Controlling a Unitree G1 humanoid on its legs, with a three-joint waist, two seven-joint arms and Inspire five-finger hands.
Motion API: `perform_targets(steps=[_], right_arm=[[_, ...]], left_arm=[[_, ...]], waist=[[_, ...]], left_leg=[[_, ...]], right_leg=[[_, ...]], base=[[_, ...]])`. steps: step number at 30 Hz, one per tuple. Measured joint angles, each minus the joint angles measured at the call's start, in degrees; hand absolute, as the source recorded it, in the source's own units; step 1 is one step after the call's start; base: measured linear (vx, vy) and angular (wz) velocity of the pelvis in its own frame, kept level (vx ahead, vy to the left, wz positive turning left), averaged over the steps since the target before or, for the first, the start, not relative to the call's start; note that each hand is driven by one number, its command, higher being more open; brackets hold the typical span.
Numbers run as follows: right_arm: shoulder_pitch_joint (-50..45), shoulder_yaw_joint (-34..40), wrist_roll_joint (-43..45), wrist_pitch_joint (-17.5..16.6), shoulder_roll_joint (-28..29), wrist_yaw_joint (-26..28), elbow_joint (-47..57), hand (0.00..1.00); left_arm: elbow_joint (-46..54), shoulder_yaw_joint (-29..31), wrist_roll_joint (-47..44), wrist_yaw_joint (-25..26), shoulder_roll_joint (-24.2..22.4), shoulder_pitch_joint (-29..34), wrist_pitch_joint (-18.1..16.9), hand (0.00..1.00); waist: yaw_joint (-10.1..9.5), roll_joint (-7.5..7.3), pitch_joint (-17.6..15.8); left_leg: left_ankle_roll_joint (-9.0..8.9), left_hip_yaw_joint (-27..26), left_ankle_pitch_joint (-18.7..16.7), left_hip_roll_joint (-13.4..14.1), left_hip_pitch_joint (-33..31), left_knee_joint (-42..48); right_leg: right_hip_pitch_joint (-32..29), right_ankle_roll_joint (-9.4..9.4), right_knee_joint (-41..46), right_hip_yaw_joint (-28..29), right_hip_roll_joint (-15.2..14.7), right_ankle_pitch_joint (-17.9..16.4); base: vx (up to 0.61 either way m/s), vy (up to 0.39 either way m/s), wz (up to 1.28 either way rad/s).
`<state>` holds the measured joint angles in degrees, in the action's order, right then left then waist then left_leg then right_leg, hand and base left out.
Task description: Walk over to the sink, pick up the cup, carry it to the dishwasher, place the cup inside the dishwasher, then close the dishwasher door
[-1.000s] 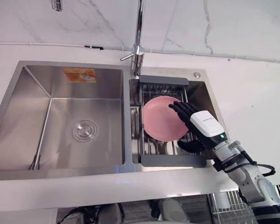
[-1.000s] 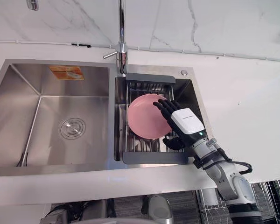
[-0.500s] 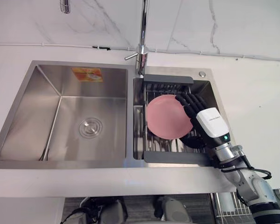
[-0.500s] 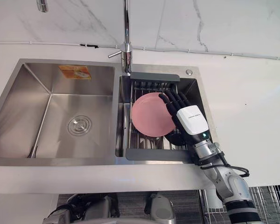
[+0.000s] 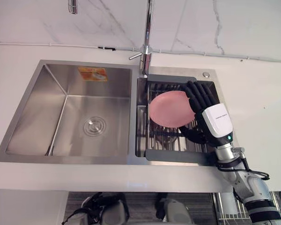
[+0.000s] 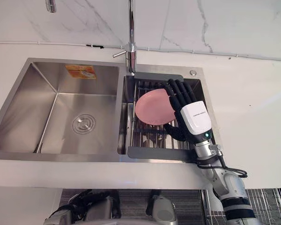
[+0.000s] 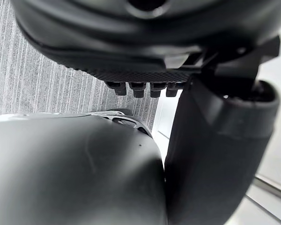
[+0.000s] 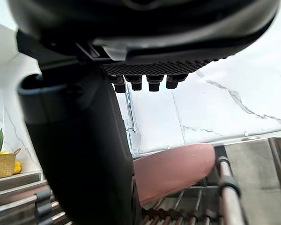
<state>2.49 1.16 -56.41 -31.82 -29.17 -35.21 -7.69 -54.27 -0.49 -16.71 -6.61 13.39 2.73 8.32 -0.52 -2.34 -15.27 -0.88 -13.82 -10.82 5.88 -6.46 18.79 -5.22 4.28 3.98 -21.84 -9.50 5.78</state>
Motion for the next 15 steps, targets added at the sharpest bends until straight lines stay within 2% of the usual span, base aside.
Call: perform_targets(steps=[2, 3, 10, 15], right_arm=[[0.69, -0.01, 0.01, 0.27, 0.05, 0.00, -0.60, 1.00], [1.02, -0.06, 0.01, 0.46, 0.07, 0.00, -0.95, 0.00], [2.98, -1.01, -0.23, 1.34, 0.06, -1.41, -3.18, 0.00], [5.48, -2.25, -3.86, 3.63, 0.03, -3.26, -4.86, 0.00]], left_arm=[[0.05, -0.06, 0.00, -0.01, -0.01, 0.02, 0.11, 1.00], [0.07, -0.09, 0.00, -0.03, -0.01, 0.02, 0.13, 1.00], [0.10, -1.01, 0.00, -0.09, 0.15, 0.02, 0.09, 1.00], [0.11, -1.21, 0.43, -0.27, 0.16, 0.01, 0.03, 1.00]], waist=[[-0.03, 0.04, 0.02], [-0.07, 0.04, 0.02], [-0.21, 0.11, 0.11], [-0.38, 0.16, 0.28]], left_leg=[[0.00, 0.06, 0.05, -0.03, 0.00, 0.00], [-0.01, 0.09, 0.09, -0.04, 0.00, 0.00], [-0.10, 0.62, 0.52, -0.04, -0.03, -0.10], [-0.15, 1.00, 0.83, -0.02, -0.03, -0.23]], right_leg=[[0.01, -0.02, 0.07, -0.05, -0.04, -0.02], [0.01, -0.03, 0.11, -0.06, -0.05, -0.02], [0.13, -0.21, 0.39, -0.56, -0.08, -0.15], [0.13, -0.47, 0.75, -0.90, -0.12, -0.35]], base=[[-0.01, -0.002, 0.03], [0.00, 0.000, 0.00], [-0.03, -0.016, 0.03], [-0.03, -0.019, 0.03]])
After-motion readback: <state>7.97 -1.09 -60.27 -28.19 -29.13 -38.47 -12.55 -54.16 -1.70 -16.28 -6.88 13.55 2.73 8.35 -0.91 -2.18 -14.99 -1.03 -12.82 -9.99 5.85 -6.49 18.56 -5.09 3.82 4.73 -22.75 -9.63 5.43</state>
